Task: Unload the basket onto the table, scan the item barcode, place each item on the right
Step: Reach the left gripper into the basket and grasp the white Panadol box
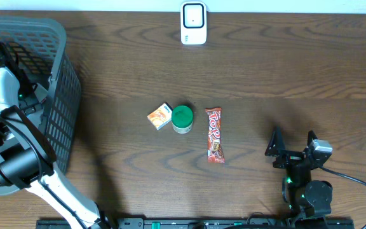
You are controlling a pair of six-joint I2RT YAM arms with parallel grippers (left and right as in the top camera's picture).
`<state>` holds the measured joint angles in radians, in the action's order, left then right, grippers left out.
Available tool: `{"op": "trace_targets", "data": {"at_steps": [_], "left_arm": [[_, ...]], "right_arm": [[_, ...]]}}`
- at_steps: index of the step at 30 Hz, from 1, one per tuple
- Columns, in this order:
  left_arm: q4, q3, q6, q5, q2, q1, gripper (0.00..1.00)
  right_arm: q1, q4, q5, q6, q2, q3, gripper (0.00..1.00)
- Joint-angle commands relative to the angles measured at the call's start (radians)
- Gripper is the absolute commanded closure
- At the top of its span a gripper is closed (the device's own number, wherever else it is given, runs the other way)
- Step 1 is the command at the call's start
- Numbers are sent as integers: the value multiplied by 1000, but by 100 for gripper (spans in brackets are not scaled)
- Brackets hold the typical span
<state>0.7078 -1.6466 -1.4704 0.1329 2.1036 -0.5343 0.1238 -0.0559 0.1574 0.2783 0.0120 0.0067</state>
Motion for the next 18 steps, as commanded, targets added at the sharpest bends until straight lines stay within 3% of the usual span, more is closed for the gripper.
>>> {"op": "trace_targets", "data": {"at_steps": [1, 13, 18], "left_arm": [[13, 3, -17, 12, 20, -7, 13], [50, 3, 9, -7, 126, -51, 13], [70, 3, 55, -39, 139, -54, 35]], "right_arm": [[9, -3, 6, 5, -4, -1, 1], [9, -3, 6, 5, -4, -1, 1], [9, -3, 6, 6, -5, -1, 1]]}}
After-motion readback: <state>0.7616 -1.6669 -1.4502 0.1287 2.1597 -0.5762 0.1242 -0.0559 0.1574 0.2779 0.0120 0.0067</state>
